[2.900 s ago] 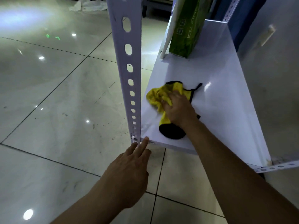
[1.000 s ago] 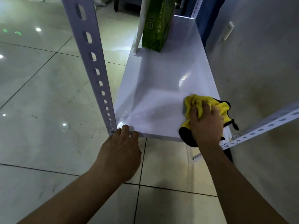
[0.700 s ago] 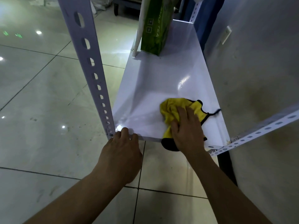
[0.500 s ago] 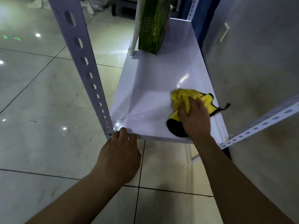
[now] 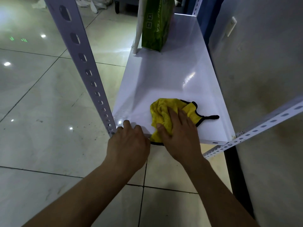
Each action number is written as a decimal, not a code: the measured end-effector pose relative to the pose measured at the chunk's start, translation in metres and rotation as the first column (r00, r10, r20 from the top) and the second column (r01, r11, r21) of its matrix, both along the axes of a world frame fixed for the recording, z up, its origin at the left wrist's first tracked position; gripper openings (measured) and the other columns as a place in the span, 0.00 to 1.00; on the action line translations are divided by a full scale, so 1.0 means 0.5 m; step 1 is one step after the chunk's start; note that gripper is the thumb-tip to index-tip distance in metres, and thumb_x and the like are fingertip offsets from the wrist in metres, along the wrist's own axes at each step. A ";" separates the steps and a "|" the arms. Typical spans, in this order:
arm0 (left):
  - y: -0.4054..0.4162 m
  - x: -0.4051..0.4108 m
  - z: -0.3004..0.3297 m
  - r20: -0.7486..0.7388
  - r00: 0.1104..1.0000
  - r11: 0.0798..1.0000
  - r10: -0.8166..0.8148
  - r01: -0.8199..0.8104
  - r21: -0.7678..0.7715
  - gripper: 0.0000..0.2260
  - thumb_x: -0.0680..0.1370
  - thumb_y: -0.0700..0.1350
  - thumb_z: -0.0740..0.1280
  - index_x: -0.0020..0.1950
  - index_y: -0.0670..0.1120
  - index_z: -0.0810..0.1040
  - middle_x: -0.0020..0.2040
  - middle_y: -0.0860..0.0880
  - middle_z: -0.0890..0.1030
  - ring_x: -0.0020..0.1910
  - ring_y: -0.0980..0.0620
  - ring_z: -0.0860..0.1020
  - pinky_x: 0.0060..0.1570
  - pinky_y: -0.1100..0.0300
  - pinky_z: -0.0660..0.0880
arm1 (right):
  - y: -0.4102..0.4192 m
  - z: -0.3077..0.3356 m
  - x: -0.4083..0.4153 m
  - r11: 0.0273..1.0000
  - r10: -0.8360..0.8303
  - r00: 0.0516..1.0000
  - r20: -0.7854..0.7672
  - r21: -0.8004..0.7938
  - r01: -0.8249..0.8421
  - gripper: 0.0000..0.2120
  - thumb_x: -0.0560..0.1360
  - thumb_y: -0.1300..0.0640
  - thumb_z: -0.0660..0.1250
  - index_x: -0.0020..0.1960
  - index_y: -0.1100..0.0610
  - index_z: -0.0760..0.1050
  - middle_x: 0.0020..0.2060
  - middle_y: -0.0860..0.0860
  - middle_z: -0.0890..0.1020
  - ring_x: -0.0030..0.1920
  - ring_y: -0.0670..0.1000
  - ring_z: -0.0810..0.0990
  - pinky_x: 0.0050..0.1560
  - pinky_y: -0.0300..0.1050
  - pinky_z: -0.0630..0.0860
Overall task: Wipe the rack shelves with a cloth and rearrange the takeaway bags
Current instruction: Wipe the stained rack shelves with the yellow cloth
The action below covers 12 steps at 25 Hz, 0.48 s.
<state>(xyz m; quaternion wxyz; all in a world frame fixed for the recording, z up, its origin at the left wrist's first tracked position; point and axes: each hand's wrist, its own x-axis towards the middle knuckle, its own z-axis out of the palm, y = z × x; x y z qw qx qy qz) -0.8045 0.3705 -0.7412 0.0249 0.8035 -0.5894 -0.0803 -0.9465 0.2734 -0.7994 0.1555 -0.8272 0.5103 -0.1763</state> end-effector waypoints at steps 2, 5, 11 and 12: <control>-0.011 -0.009 -0.003 -0.127 0.992 0.998 -0.010 0.002 -0.064 0.11 0.82 0.51 0.57 0.55 0.45 0.74 0.50 0.46 0.72 0.50 0.43 0.77 0.43 0.53 0.74 | -0.011 0.025 -0.026 0.990 0.002 0.976 0.217 0.139 -0.033 0.33 0.78 0.32 0.57 0.79 0.45 0.59 0.76 0.48 0.68 0.75 0.50 0.66 0.72 0.51 0.67; -0.035 -0.024 -0.009 -0.321 0.945 0.988 -0.061 0.012 -0.152 0.12 0.83 0.46 0.58 0.56 0.41 0.79 0.50 0.43 0.78 0.50 0.44 0.74 0.53 0.51 0.70 | -0.025 0.036 -0.063 0.983 -0.153 0.921 0.357 0.151 0.105 0.27 0.80 0.36 0.56 0.75 0.46 0.68 0.71 0.47 0.73 0.70 0.47 0.71 0.69 0.48 0.71; -0.080 -0.031 -0.017 -0.738 0.633 0.940 0.233 -0.342 0.004 0.17 0.78 0.56 0.66 0.47 0.41 0.81 0.42 0.45 0.82 0.43 0.46 0.80 0.41 0.53 0.76 | 0.001 0.008 -0.068 0.999 -0.048 0.967 0.251 0.012 0.046 0.08 0.79 0.55 0.67 0.56 0.53 0.82 0.54 0.51 0.80 0.55 0.55 0.77 0.56 0.52 0.75; -0.085 -0.029 -0.014 -0.781 0.563 0.919 0.271 -0.393 0.035 0.19 0.76 0.60 0.68 0.42 0.44 0.79 0.36 0.48 0.80 0.38 0.49 0.79 0.34 0.57 0.73 | 0.014 0.005 -0.066 0.999 -0.019 0.956 0.292 0.035 0.009 0.08 0.78 0.56 0.68 0.56 0.53 0.82 0.53 0.50 0.80 0.55 0.55 0.76 0.54 0.51 0.75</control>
